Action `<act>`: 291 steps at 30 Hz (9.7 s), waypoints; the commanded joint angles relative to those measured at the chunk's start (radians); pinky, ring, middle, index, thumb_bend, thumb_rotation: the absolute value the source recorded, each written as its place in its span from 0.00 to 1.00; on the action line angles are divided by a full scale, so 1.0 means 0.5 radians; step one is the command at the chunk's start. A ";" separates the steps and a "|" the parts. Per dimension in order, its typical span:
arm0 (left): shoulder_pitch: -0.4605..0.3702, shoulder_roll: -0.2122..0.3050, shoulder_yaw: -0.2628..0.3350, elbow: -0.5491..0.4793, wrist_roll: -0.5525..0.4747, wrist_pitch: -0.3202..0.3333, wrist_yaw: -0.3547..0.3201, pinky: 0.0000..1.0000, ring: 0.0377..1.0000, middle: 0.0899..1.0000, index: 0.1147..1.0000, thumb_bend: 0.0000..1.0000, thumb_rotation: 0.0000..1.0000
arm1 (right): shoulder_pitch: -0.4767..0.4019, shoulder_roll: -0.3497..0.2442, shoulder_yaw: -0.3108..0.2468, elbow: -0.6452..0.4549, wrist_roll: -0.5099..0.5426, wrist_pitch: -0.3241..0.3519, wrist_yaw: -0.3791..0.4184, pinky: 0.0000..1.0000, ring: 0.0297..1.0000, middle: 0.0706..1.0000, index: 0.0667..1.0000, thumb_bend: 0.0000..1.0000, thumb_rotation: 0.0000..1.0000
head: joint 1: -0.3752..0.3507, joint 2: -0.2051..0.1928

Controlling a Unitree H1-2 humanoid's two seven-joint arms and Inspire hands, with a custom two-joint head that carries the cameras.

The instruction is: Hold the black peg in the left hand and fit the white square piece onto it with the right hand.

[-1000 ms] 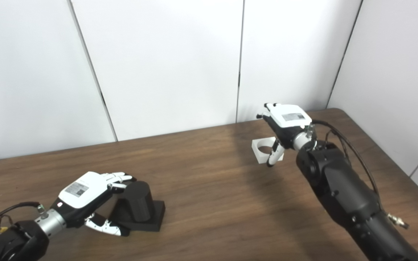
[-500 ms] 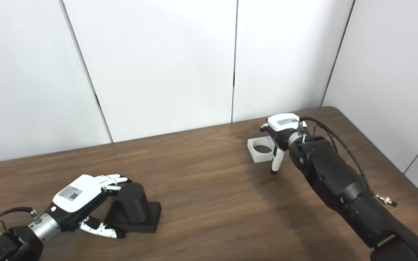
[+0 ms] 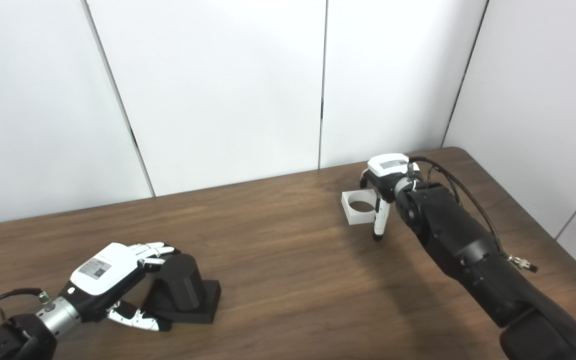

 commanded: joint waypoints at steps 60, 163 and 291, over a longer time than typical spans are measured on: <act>0.172 -0.075 -0.034 -0.139 0.235 0.150 -0.449 0.84 0.93 0.91 0.43 0.52 0.07 | 0.164 0.002 -0.190 -0.837 0.520 -0.570 -0.410 0.74 0.77 0.74 0.44 0.52 0.13 | 0.826 0.241; 0.116 -0.181 -0.042 -0.158 0.233 0.259 -0.521 0.87 0.95 0.93 0.43 0.52 0.08 | -0.081 0.528 0.056 -1.031 0.639 -0.784 0.206 0.79 0.78 0.74 0.44 0.52 0.14 | 1.057 0.369; 0.116 -0.196 -0.065 -0.224 0.230 0.307 -0.612 0.86 0.95 0.94 0.43 0.52 0.08 | -0.196 0.492 0.252 -1.020 0.604 -0.741 0.600 0.85 0.80 0.74 0.44 0.52 0.13 | 1.063 0.425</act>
